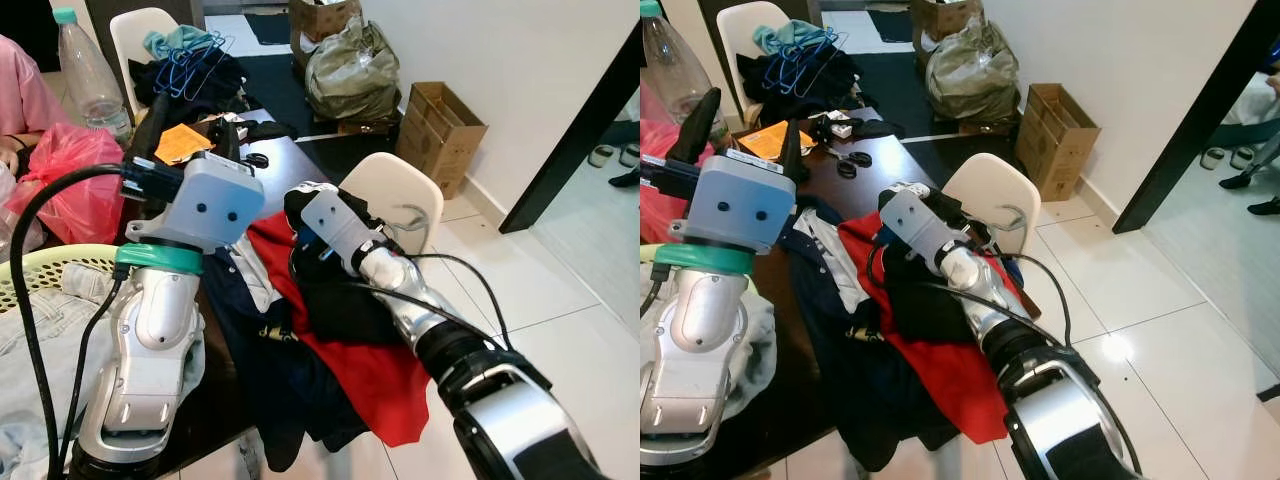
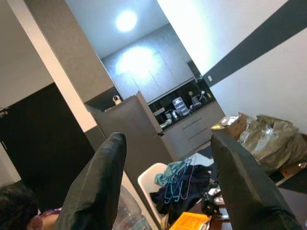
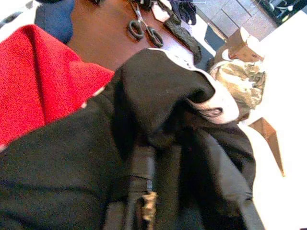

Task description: Hang hanger

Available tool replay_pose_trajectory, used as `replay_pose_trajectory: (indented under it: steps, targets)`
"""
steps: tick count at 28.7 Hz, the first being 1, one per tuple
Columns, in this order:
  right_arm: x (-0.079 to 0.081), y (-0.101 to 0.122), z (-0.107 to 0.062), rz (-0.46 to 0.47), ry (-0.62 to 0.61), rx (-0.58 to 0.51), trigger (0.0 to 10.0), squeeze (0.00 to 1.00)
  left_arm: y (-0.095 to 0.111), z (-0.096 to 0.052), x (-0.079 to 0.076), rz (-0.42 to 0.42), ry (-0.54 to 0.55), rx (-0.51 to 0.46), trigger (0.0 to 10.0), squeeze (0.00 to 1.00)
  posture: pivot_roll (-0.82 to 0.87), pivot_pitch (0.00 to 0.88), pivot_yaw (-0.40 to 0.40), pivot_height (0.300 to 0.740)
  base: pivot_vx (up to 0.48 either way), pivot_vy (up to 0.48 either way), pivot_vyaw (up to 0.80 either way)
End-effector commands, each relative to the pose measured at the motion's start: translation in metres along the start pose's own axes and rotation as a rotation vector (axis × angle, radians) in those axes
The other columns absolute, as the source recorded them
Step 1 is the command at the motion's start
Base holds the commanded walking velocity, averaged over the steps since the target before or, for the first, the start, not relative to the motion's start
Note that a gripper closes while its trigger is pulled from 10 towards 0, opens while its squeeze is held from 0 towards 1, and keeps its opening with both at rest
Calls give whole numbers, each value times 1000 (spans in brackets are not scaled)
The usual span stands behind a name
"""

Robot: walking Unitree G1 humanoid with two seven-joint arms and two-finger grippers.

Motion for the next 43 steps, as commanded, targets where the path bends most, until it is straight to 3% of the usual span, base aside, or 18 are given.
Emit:
replay_pose_trajectory:
  steps: [1,3,4,5,6,7,10,15,16,17,18,22,23,27,29,31,32,43]
  targets:
    - [7,-6,-4,-17,102,25,10000,1000,2,-3,0,3,-4,-6,10000,0,76,75,20,740,0,0,0]
    - [10,14,-10,181,235,-105,10000,1000,2,-4,-1,-7,-6,8,10000,0,80,76,16,740,0,0,0]
    - [10,14,-10,181,235,-105,10000,1000,2,-4,-1,-7,-6,8,10000,0,80,76,16,740,0,0,0]
    - [3,36,-16,350,274,-239,10000,1000,0,-5,-2,-20,-9,23,10000,0,77,77,17,740,0,0,0]
    - [-3,50,-22,456,299,-338,10000,0,0,-5,-2,-30,-10,33,10000,0,77,77,17,740,0,0,0]
    - [-3,50,-22,456,299,-338,10000,0,0,-5,-2,-30,-10,33,10000,0,77,77,17,740,0,0,0]
    - [-43,95,-65,855,416,-699,10000,0,-7,-10,-8,-107,-43,104,10000,0,70,74,19,740,0,0,0]
    - [-62,110,-93,1002,482,-894,10000,0,-12,-12,-13,-175,-64,160,10000,0,68,73,22,740,0,0,0]
    - [-73,110,-96,1065,413,-944,10000,0,-13,-13,-13,-197,-67,176,10000,0,70,72,23,740,0,0,0]
    - [-73,110,-96,1065,413,-944,10000,0,-13,-13,-13,-197,-67,176,10000,0,70,72,23,740,0,0,0]
    - [-80,103,-93,1111,314,-936,10000,0,-14,-13,-13,-206,-68,185,10000,0,70,70,23,740,0,0,0]
    - [-80,103,-93,1111,314,-936,10000,0,-14,-13,-13,-206,-68,185,10000,0,70,70,23,740,0,0,0]
    - [-82,91,-84,1146,191,-886,10000,0,-16,-13,-12,-213,-64,194,10000,0,70,70,23,740,0,0,0]
    - [-82,91,-84,1146,191,-886,10000,0,-16,-13,-12,-213,-64,194,10000,0,70,70,23,740,0,0,0]
    - [-77,49,-59,1115,-138,-645,10000,0,-17,-12,-11,-204,-74,201,10000,0,76,67,29,740,0,0,397]
    - [-77,49,-59,1115,-138,-645,10000,0,-17,-12,-11,-204,-74,201,10000,0,76,67,29,740,0,0,794]
    - [-75,38,-56,1102,-214,-588,10000,0,-17,-12,-12,-199,-80,202,10000,0,76,67,29,740,0,0,794]
    - [-78,34,-60,1113,-249,-540,10000,0,-15,-12,-14,-190,-102,195,10000,0,80,73,29,740,0,0,788]
Point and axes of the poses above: a point about 5 cm out from each wrist's last joint towards the gripper, its own z axis pointing out of the wrist towards the gripper, its own y axis along the axis of the wrist's last joint, x = y × z, the point moved 2 cm from there along z, pointing out of the wrist towards the gripper, and after that the axes turned 9 degrees about z, right-handed, at the moved point
